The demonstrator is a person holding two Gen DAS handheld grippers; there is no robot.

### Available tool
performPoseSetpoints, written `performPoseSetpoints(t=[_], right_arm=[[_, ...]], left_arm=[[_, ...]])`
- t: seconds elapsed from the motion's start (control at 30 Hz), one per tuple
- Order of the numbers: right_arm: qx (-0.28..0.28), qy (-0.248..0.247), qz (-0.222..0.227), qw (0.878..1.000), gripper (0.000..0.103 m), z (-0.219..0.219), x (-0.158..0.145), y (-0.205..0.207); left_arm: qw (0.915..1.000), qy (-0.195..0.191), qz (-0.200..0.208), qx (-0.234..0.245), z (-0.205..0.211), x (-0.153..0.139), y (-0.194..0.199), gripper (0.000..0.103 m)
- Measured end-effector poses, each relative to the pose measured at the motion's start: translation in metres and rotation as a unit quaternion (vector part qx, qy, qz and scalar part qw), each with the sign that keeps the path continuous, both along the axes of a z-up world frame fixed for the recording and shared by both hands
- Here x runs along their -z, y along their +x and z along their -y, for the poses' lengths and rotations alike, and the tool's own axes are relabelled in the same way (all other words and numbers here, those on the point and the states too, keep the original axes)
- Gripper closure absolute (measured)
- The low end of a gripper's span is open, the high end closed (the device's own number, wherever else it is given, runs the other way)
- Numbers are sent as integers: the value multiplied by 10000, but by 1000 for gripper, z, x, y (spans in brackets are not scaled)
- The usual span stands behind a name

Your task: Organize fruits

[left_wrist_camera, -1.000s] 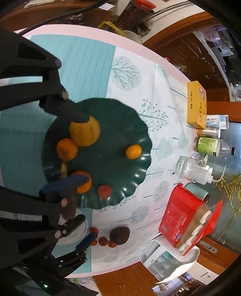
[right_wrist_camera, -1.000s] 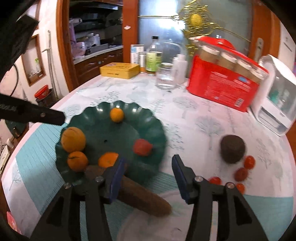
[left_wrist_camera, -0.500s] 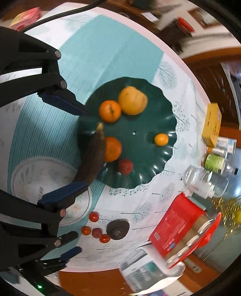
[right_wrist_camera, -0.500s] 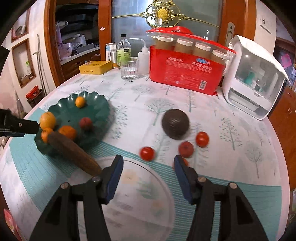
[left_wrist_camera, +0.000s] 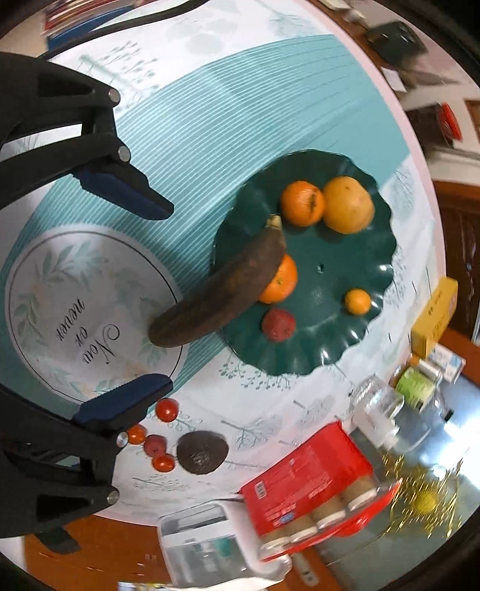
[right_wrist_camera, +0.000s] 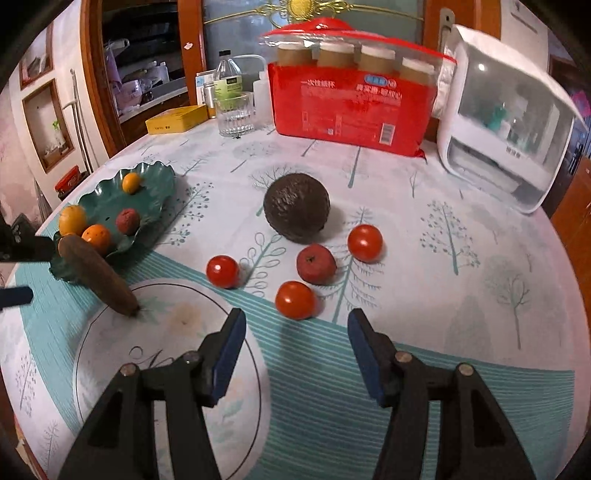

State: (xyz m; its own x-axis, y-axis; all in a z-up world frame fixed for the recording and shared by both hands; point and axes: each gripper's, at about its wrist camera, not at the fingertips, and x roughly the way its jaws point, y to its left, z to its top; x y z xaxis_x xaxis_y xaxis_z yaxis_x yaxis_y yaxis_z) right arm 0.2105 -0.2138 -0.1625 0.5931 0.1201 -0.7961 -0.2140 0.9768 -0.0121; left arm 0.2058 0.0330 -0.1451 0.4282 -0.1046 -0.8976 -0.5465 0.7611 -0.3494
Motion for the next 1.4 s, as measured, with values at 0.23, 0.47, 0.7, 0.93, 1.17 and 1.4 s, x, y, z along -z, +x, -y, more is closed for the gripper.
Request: performPoseSetpoints(t=[0.23, 0.47, 0.7, 0.93, 1.17, 1.4], right_arm=[[-105, -22, 132, 9999, 45, 2, 13, 6], [-275, 24, 328, 9991, 45, -3, 19, 11], [-339, -24, 314, 9989, 46, -6, 25, 20], [-484, 22, 140, 9987, 68, -6, 32, 23], [-607, 4, 99, 9981, 73, -10, 31, 21], [-561, 1, 109, 9984, 73, -10, 27, 19]], left_arm=[[9979, -49, 47, -642, 2, 22, 10, 19], [9958, -99, 24, -911, 1, 31, 26, 19], [9941, -305, -325, -991, -1, 46, 40, 42], [9910, -650, -481, -1063, -4, 62, 47, 53], [9919, -791, -428, -900, -3, 62, 54, 67], [9954, -532, -521, -599, -1, 56, 51, 68]])
